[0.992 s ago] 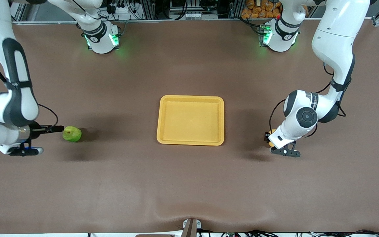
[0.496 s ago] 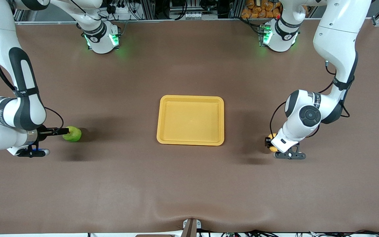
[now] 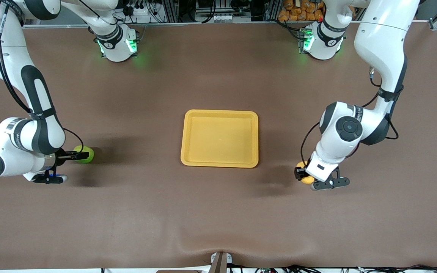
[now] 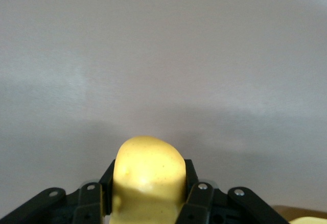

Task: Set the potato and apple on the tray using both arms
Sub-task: 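Carry the potato into the tray with the left gripper while the right grasps apple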

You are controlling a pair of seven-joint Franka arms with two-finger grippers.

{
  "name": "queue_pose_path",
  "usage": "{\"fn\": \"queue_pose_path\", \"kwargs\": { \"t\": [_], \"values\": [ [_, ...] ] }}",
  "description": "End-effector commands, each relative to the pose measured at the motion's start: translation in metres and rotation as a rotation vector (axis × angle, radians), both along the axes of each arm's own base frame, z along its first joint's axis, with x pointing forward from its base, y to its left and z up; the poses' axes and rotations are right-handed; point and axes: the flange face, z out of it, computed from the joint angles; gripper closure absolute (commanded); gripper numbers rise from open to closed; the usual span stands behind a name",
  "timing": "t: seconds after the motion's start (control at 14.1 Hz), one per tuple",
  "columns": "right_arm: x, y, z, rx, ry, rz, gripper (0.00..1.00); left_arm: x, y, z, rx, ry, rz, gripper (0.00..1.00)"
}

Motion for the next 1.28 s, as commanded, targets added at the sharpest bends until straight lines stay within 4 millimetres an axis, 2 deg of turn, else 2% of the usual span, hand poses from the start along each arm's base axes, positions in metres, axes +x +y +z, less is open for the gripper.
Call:
{"fn": "queue_pose_path", "kwargs": {
  "t": [0.0, 0.14, 0.28, 0.5, 0.57, 0.64, 0.71, 0.78, 0.85, 0.92, 1.2],
  "values": [
    [0.001, 0.007, -0.009, 0.000, -0.023, -0.027, 0.00, -0.004, -0.030, 0.014, 0.004, -0.002, 0.035, 1.00],
    [-0.005, 0.004, -0.023, -0.004, -0.037, -0.022, 0.00, -0.012, -0.056, 0.019, -0.003, 0.013, 0.064, 1.00],
    [-0.010, 0.002, -0.030, -0.006, -0.037, -0.027, 0.00, -0.015, -0.071, 0.023, -0.001, 0.031, 0.097, 1.00],
    [-0.019, 0.002, -0.043, -0.009, -0.035, -0.034, 0.00, -0.028, -0.098, 0.009, 0.017, 0.073, 0.112, 1.00],
    [-0.022, 0.003, -0.047, -0.012, -0.042, -0.036, 0.00, -0.029, -0.101, 0.009, 0.021, 0.080, 0.119, 1.00],
    [-0.022, 0.004, -0.047, -0.013, -0.043, -0.035, 0.07, -0.029, -0.104, 0.009, 0.029, 0.092, 0.119, 1.00],
    [-0.022, 0.003, -0.046, -0.011, -0.044, -0.034, 0.36, -0.029, -0.105, 0.012, 0.044, 0.112, 0.127, 1.00],
    [-0.022, 0.002, -0.046, -0.009, -0.043, -0.036, 0.70, -0.035, -0.114, 0.014, 0.062, 0.137, 0.137, 1.00],
    [-0.022, 0.005, -0.045, -0.009, -0.042, -0.033, 0.97, -0.041, -0.126, 0.015, 0.066, 0.147, 0.153, 1.00],
    [-0.021, 0.006, -0.044, -0.010, -0.041, -0.034, 1.00, -0.049, -0.139, 0.013, 0.067, 0.150, 0.172, 1.00],
    [-0.017, 0.012, -0.039, -0.008, -0.048, -0.034, 1.00, -0.089, -0.186, -0.009, 0.113, 0.201, 0.160, 1.00]
  ]
}}
